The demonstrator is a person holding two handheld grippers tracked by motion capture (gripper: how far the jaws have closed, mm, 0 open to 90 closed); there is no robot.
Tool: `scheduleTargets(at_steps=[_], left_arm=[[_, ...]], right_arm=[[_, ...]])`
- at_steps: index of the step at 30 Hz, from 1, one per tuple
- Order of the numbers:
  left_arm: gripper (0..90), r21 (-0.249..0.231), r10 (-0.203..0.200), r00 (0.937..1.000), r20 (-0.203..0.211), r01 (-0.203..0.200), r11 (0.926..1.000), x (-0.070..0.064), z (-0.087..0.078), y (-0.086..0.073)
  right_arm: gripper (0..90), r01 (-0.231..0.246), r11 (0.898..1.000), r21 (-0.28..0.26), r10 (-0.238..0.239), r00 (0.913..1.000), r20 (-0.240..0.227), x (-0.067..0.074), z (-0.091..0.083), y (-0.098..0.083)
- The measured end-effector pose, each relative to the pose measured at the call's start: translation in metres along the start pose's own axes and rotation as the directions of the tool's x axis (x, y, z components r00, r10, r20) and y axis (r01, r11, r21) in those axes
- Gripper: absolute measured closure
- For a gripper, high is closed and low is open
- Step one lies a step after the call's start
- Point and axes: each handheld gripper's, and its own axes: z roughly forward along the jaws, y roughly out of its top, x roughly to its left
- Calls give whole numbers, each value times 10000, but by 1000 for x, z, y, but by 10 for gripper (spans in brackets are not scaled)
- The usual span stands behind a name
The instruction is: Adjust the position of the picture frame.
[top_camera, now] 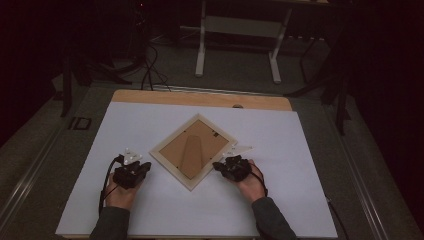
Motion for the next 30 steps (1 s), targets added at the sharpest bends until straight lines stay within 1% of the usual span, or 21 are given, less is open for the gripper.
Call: scheduleTargets(at_steps=[1, 2, 3, 4, 5, 6, 8, 10, 12, 14, 17, 20, 24, 25, 26, 27, 28, 29, 30], left_arm=[[900, -3, -2, 10000, 15, 2, 10000, 0, 0, 0], [900, -4, -22, 10000, 54, 22, 10000, 0, 0, 0], [900, -28, -89, 9999, 86, 89, 10000, 0, 0, 0], [900, -23, -125, 9998, 137, 126, 9999, 0, 0, 0], [900, -43, -175, 9997, 178, 176, 9998, 1, -1, 0], [900, -43, -218, 9995, 229, 219, 9998, 1, 0, 1], [900, 55, -151, 9993, 330, 150, 9999, 2, 0, 1], [900, 113, -58, 9993, 381, 54, 9999, 2, 1, 2], [900, 249, 139, 9994, 325, -147, 9996, 1, 3, 2], [900, 397, 294, 9988, 392, -310, 9987, -1, 6, 4], [900, 504, 411, 9983, 419, -432, 9978, -5, 10, 6], [900, 651, 534, 9978, 405, -560, 9963, -8, 14, 8], [900, 810, 697, 9969, 362, -724, 9941, -13, 19, 7], [900, 826, 734, 9967, 346, -761, 9937, -14, 19, 7], [900, 828, 736, 9967, 349, -762, 9936, -14, 19, 8], [900, 812, 745, 9967, 337, -770, 9937, -14, 20, 8], [900, 791, 715, 9967, 378, -743, 9941, -14, 20, 8], [900, 763, 620, 9968, 497, -657, 9949, -14, 20, 8], [900, 742, 588, 9969, 531, -627, 9953, -15, 20, 9]], right_arm=[[899, -137, 9998, -162, 142, 9995, 299, -9, -2, 6], [899, -137, 9998, -162, 142, 9995, 299, -9, -2, 6], [899, -210, 9996, -210, 219, 9988, 432, -13, -3, 9], [899, -272, 9992, -303, 291, 9976, 631, -19, -3, 12], [899, -353, 9983, -470, 399, 9943, 988, -29, -3, 16], [899, -353, 9983, -470, 399, 9943, 988, -29, -3, 16], [899, -542, 9952, -814, 642, 9901, 1251, -39, -4, 18], [899, -851, 9917, -966, 990, 9838, 1494, -50, -5, 20], [899, -985, 9897, -1042, 1161, 9770, 1790, -58, -5, 23], [899, -1007, 9896, -1024, 1200, 9715, 2042, -64, -5, 25], [899, -1155, 9888, -951, 1353, 9612, 2402, -75, -3, 28], [899, -1349, 9875, -811, 1513, 9553, 2539, -82, 0, 31], [899, -1745, 9827, -620, 1851, 9388, 2907, -94, 5, 31], [899, -1784, 9823, -575, 1874, 9374, 2937, -96, 6, 31], [900, -1905, 9803, -514, 1971, 9336, 2993, -98, 8, 31], [899, -1939, 9800, -451, 1983, 9311, 3062, -100, 9, 30], [899, -1987, 9794, -355, 1995, 9264, 3193, -102, 10, 29], [899, -2047, 9783, -325, 2041, 9244, 3221, -103, 11, 28], [899, -2086, 9777, -238, 2048, 9228, 3264, -104, 12, 27]])
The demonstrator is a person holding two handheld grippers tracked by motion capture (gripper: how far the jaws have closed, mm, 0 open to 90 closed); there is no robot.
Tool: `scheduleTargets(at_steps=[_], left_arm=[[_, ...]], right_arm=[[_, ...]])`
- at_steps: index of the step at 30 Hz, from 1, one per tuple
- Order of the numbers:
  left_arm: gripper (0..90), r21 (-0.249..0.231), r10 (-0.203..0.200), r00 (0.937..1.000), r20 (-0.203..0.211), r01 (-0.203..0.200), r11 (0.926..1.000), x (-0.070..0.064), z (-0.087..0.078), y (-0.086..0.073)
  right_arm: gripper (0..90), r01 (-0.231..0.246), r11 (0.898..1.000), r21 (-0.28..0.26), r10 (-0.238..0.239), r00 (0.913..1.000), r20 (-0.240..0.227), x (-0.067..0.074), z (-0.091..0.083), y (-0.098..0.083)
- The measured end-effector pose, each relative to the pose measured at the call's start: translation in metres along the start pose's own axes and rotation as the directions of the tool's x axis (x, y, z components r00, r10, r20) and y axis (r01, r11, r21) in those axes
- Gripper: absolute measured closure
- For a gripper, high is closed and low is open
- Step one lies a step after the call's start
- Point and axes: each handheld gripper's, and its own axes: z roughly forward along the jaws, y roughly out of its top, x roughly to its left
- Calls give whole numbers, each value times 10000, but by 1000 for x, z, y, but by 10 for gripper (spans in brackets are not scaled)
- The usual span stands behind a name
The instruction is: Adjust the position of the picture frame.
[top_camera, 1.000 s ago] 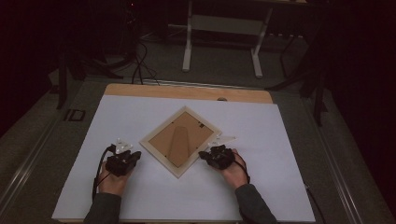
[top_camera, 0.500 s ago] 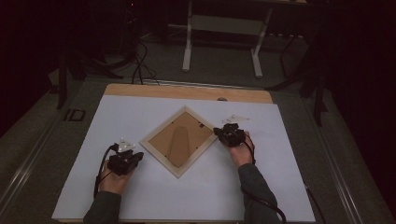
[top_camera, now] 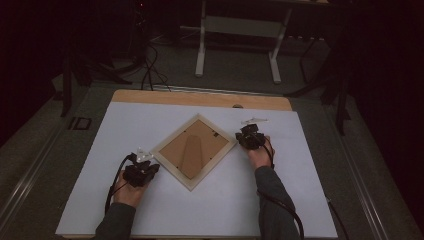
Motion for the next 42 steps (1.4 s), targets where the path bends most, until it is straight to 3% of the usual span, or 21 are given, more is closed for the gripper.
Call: scheduleTargets(at_steps=[6, 13, 19, 24, 27, 31, 42], left_arm=[[900, 189, 258, 9995, -173, -255, 9995, -6, 5, 1], [900, 214, 77, 9999, -119, -74, 9997, -8, 7, 4], [900, 273, -3, 9999, -138, 7, 9996, -8, 8, 6], [900, 294, -85, 9999, -73, 87, 9995, -8, 10, 7], [900, 328, -79, 10000, -45, 81, 9994, -8, 10, 8], [900, 390, -15, 9999, -160, 21, 9992, -9, 12, 11], [900, 404, -20, 9997, -260, 30, 9992, -11, 15, 14]], right_arm=[[899, -126, 9999, 47, 125, 9999, 58, -1, 3, -3], [899, -126, 9993, 349, 117, 9996, 241, 0, 8, 1], [900, -87, 9978, 650, 85, 10000, 37, -1, 6, 3], [900, 442, 9913, 1240, -446, 9990, 3, 3, 13, -1], [900, 231, 9935, 1112, -224, 9997, -80, 4, 14, -2], [900, 412, 9916, 1228, -400, 9991, -119, 5, 12, -2], [900, 347, 9906, 1322, -323, 9993, -202, 7, 2, -12]])
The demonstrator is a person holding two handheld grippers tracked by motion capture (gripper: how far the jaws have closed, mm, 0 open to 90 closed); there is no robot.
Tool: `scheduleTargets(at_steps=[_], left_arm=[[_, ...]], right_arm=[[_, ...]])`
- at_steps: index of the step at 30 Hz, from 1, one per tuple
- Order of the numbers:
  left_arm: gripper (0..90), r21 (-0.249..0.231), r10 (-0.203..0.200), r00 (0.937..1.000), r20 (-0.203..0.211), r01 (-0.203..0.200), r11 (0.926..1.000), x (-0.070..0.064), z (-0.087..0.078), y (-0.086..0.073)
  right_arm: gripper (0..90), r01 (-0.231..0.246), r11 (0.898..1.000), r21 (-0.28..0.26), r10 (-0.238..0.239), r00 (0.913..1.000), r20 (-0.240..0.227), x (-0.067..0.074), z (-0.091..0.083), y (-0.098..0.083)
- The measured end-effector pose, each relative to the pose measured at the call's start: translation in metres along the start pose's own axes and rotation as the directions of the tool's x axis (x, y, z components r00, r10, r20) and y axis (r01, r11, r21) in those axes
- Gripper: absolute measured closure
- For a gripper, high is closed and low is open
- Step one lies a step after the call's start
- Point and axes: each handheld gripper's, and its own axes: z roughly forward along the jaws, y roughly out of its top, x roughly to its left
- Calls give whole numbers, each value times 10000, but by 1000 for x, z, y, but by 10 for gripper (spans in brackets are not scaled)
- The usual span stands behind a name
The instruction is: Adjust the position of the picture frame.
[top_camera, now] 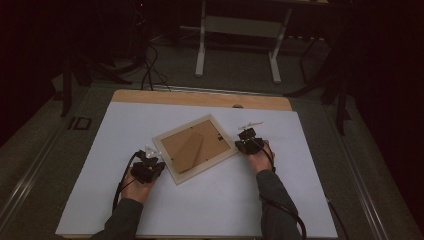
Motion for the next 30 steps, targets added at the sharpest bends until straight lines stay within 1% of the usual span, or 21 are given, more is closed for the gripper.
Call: scheduleTargets(at_steps=[4, 8, 10, 13, 18, 21, 22, 25, 30], left_arm=[[900, 1, -33, 10000, -38, 33, 10000, 0, 2, 2], [900, 12, 11, 10000, -88, -11, 10000, -1, 2, 3], [900, -75, 23, 9998, -209, -25, 10000, -1, 4, 3], [900, -121, -72, 9998, -189, 70, 9999, -1, 5, 4], [900, -160, -53, 9998, -211, 50, 9999, -1, 7, 6], [900, -216, -60, 9999, -101, 58, 9998, 1, 8, 7], [900, -254, -141, 9999, -67, 139, 9996, 1, 9, 7], [900, -285, -199, 9998, -36, 198, 9994, 2, 10, 8], [900, -192, 6, 9999, -138, -9, 9998, 1, 12, 12]], right_arm=[[900, 145, 9998, 147, -145, 9999, 8, 1, -4, -3], [900, 67, 9999, 141, -67, 10000, -20, 1, -7, -7], [900, 30, 9999, 162, -29, 10000, -24, 1, -9, -9], [900, 108, 9996, 269, -108, 9999, -3, 1, -12, -12], [900, 126, 9993, 357, -127, 9999, 24, 2, -16, -16], [900, 150, 9988, 473, -151, 9999, 11, 2, -19, -18], [900, 204, 9986, 484, -205, 9998, 13, 2, -19, -18], [900, 208, 9985, 514, -208, 9998, -13, 2, -22, -21], [900, 119, 9982, 580, -116, 9999, -68, 2, -26, -26]])
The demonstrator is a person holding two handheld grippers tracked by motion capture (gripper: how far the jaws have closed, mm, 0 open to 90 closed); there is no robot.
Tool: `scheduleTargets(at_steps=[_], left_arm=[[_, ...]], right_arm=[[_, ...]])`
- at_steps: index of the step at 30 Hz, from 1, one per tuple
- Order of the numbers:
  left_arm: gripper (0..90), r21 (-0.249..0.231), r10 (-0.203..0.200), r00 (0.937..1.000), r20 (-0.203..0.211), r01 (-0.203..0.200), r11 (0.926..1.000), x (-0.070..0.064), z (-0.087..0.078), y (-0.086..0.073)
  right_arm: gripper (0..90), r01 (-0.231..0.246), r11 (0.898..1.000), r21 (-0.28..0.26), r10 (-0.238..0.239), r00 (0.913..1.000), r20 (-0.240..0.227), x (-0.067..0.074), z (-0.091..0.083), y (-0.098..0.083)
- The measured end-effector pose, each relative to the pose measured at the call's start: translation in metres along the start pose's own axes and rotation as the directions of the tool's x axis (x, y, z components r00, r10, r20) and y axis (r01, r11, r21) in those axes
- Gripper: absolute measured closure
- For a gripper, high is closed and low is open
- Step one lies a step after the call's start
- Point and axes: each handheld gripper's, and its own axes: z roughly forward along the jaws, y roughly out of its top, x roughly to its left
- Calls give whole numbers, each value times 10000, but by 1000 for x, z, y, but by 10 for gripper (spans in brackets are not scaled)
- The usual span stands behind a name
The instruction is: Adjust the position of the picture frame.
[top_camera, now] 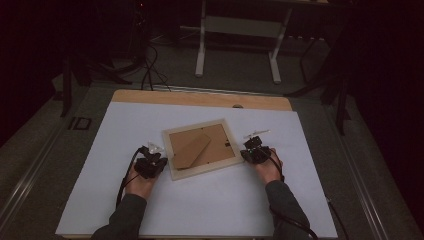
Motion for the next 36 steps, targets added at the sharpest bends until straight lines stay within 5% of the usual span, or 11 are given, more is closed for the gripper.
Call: scheduleTargets(at_steps=[9, 17, 24, 36], left_arm=[[900, -39, -122, 9999, 17, 122, 9999, 1, 5, 5], [900, -99, -145, 9998, 132, 146, 9998, 5, 11, 10], [900, -125, -78, 9998, 192, 80, 9999, 7, 14, 14], [900, 10, -211, 9992, 337, 211, 9998, -2, 5, 6]], right_arm=[[900, 94, 10000, -9, -94, 9997, -235, -1, -7, -11], [900, -365, 9991, -219, 353, 9981, -506, 0, -13, -23], [900, -96, 9995, -298, 89, 9997, -230, 5, -18, -30], [900, -355, 9982, -492, 351, 9994, -77, 10, -22, -39]])
